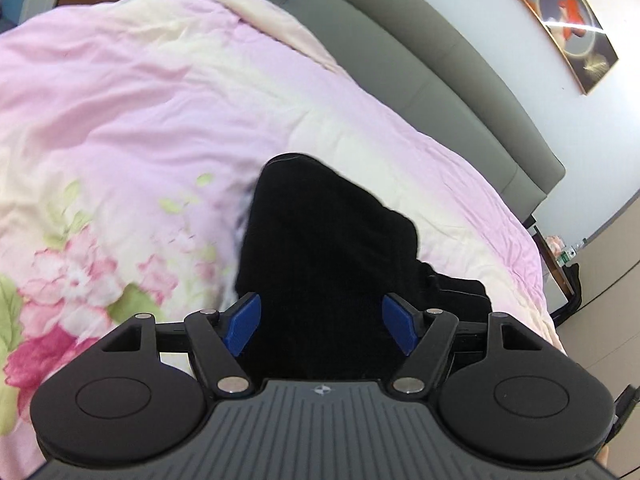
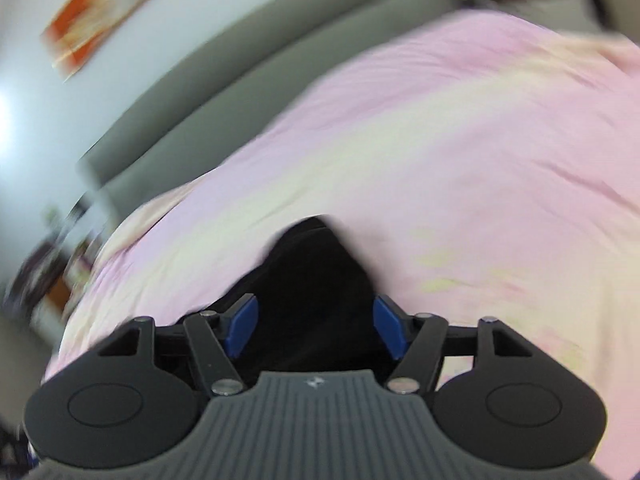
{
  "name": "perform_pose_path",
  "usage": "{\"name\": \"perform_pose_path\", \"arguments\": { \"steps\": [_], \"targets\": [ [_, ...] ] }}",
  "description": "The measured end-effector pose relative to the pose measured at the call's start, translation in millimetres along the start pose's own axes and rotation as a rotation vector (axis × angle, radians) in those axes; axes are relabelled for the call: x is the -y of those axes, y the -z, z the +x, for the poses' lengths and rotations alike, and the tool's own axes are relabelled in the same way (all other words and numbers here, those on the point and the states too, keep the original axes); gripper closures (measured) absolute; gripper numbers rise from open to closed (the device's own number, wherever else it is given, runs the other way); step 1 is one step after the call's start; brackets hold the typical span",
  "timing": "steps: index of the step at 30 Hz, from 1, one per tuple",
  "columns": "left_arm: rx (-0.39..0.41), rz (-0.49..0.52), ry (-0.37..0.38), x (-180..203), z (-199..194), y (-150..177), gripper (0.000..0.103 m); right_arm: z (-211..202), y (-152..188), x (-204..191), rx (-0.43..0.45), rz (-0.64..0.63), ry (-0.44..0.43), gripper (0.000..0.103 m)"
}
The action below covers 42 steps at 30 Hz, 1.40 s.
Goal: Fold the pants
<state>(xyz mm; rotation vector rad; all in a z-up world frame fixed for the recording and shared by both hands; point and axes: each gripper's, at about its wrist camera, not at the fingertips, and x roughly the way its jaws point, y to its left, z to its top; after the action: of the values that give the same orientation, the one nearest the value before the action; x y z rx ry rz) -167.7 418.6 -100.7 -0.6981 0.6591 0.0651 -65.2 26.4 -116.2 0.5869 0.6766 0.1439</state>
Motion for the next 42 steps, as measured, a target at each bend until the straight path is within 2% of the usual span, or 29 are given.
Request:
{"name": "perform_pose_path", "arguments": {
  "steps": [2,4,7,11,15,25,28,31,36,42],
  "targets": [
    [-0.014,0.018,0.006,14,9,0,0.021,12,-4,29,-0.04,0.171,0.041,0.04],
    [-0.04,0.014,0.014,24,20,3,0.021,24,-1,46,-0.079,0.275,0.032,0.04],
    [-0.067,0.0,0.027,35,26,13,0.021,39,5,54,-0.138,0.338,-0.009,0.04],
    [-0.09,-0.006,-0.013,36,36,21,0.021,51,14,54,-0.186,0.404,-0.088,0.043],
    [-0.11,0.003,-0.008,47,44,21,0.021,59,18,51,-0.213,0.405,-0.097,0.043],
    [-0.213,0.2,0.07,144,104,27,0.019,69,21,51,-0.207,0.451,-0.103,0.043],
    [-0.25,0.27,0.067,170,125,37,0.019,67,21,52,-0.207,0.446,-0.102,0.049],
    [-0.257,0.322,0.049,188,139,46,0.019,67,22,56,-0.205,0.468,-0.112,0.05],
    [-0.247,0.385,0.033,205,156,55,0.019,69,22,60,-0.197,0.486,-0.123,0.051],
    [-0.256,0.362,0.031,205,178,61,0.019,71,20,60,-0.199,0.476,-0.135,0.053]
  ]
}}
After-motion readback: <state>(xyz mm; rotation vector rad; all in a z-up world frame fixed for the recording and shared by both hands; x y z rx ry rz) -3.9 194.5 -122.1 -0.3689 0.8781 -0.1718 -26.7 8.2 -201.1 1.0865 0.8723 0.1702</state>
